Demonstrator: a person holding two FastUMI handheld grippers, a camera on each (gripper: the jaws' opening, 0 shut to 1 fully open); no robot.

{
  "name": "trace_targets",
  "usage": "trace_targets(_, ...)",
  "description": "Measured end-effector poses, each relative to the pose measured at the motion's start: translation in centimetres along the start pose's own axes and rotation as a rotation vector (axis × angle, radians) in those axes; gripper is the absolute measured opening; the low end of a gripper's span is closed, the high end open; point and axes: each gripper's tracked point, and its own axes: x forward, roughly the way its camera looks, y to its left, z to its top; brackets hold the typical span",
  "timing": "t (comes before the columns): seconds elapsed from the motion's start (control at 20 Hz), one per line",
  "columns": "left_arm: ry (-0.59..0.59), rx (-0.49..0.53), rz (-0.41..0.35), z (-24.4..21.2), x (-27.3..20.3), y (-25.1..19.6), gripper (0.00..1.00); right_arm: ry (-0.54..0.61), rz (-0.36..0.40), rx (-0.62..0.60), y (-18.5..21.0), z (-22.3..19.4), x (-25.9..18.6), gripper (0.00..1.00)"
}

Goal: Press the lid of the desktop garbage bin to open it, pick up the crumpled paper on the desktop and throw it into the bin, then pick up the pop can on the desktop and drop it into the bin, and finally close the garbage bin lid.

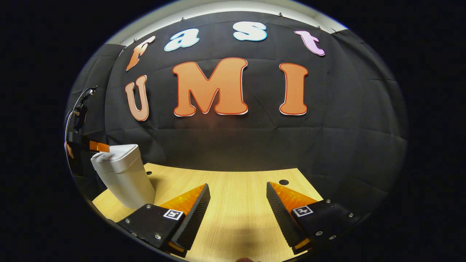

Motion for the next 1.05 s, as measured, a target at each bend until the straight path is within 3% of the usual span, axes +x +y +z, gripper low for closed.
trace_targets(0.25,-0.087,0.009,-0.072,3.2,-3.8,-3.8,0.89,-0.019,0.029,0.028,0.9,1.7,0.0,0.93)
trace_targets(0.55,-0.2,0.01,-0.134,5.8,-7.8,-8.4,0.92,-0.049,0.06,0.032,2.0,3.9,-0.2,0.93)
trace_targets(1.05,-0.285,0.025,-0.203,2.7,-12.1,-16.3,0.94,-0.108,0.077,0.039,2.7,7.2,-0.9,0.93)
